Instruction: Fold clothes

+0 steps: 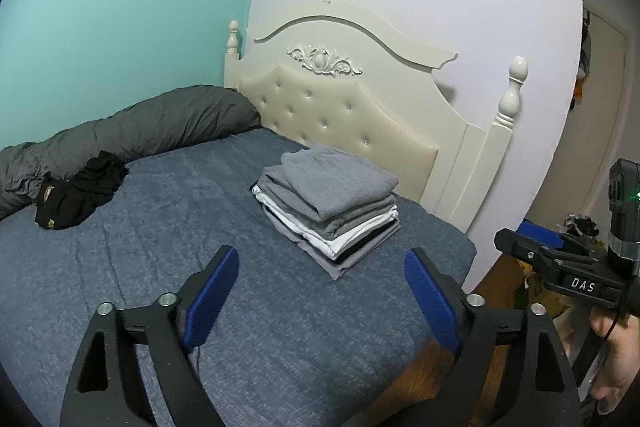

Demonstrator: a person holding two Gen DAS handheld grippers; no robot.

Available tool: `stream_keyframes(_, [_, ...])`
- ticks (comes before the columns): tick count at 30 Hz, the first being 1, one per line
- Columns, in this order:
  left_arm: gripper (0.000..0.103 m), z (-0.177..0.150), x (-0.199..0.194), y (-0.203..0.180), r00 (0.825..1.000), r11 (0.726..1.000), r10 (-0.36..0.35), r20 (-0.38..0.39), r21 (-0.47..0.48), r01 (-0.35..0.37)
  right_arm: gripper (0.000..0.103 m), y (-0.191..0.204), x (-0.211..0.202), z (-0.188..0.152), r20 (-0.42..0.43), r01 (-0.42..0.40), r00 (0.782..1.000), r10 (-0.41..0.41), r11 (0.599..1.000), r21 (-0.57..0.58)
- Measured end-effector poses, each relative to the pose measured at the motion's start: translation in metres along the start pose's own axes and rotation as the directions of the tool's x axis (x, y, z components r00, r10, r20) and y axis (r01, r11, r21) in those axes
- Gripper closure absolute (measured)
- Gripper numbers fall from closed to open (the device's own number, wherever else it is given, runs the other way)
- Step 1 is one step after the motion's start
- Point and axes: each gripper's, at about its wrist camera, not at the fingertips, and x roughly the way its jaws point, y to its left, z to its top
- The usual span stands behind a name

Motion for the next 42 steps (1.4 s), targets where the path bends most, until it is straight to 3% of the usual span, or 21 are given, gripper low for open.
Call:
stream_keyframes(5, [0.001, -0.004, -0.004, 0.0, 1.0, 1.0, -0.002, 0.001, 0.002, 0.002, 0.006, -0.001, -0.004, -0.007, 0.002, -0.007, 1.0, 0.007, 1.0, 0.013])
stream_keyframes(11, [0.0, -0.008, -0.009, -0.003, 1.0, 1.0, -0.005, 0.011, 0.01, 0.005, 0.001, 0.0, -0.012, -0.014, 0.02, 0.016, 1.0, -0.016, 1.0, 0.012])
stream_keyframes(42, [0.0, -0.028, -0.026, -0.01, 1.0, 1.0, 0.007, 0.012, -0.005, -0.007, 0.0, 0.009, -0.029, -0.032, 0.045, 0.008, 0.999, -0.009, 1.0, 0.004])
